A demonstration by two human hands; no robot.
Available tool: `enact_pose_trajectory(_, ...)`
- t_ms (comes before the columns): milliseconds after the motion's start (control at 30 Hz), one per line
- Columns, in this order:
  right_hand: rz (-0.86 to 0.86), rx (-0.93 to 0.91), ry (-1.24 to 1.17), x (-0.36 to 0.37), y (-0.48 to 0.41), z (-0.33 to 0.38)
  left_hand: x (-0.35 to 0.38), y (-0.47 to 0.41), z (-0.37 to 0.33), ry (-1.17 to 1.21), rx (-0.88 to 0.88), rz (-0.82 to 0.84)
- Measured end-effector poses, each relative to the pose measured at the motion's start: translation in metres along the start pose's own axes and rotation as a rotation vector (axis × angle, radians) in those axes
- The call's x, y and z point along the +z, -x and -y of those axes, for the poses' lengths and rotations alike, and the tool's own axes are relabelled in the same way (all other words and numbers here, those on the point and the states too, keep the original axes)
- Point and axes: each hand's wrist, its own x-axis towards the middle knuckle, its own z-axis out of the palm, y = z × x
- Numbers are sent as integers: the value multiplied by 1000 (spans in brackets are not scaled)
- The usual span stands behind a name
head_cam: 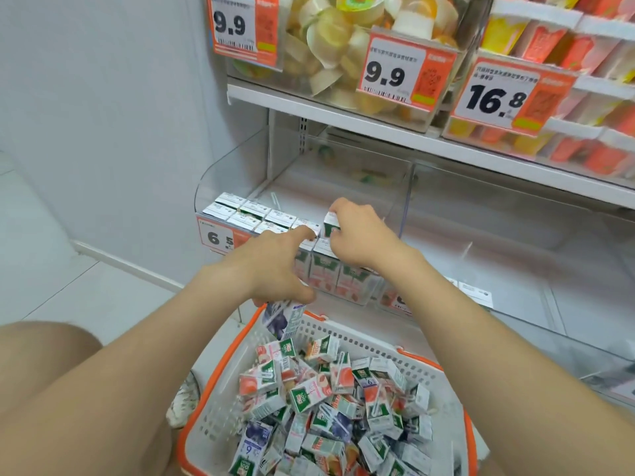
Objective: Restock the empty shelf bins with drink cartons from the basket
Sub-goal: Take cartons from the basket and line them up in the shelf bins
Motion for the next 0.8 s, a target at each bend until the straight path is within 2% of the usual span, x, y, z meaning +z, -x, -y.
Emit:
enact_pose_trajectory(133, 218, 5, -34, -3, -3, 1, 0, 3, -1, 28, -10, -12)
enact_pose_trajectory(233, 237, 3, -3, -3, 1, 2, 0, 5, -1, 63, -10, -32)
enact_pose_trajectory(300, 169, -42, 44, -2, 6, 3, -3, 7, -2, 138, -24, -52)
enact_pose_trajectory(367, 19, -129, 67, -5, 13, 0, -7, 8, -5, 245, -48, -88)
enact_pose_trajectory(433, -132, -183, -66, -13, 28, -3, -10, 11, -11, 370, -59, -122)
enact_pose_trajectory(500, -161, -185, -212, -25, 49, -5, -12, 14, -18, 500, -49, -141)
enact_pose_trajectory(667, 102, -177, -348, -41, 97, -20, -5, 25, -49, 791, -9, -157)
enact_pose_trajectory(733, 192, -187, -484, -46, 110, -29, -1, 28, -62, 909, 26, -123)
enact_pose_trajectory(800, 177, -190, -550, -55, 122, -42, 3, 28, -75, 914, 76, -113)
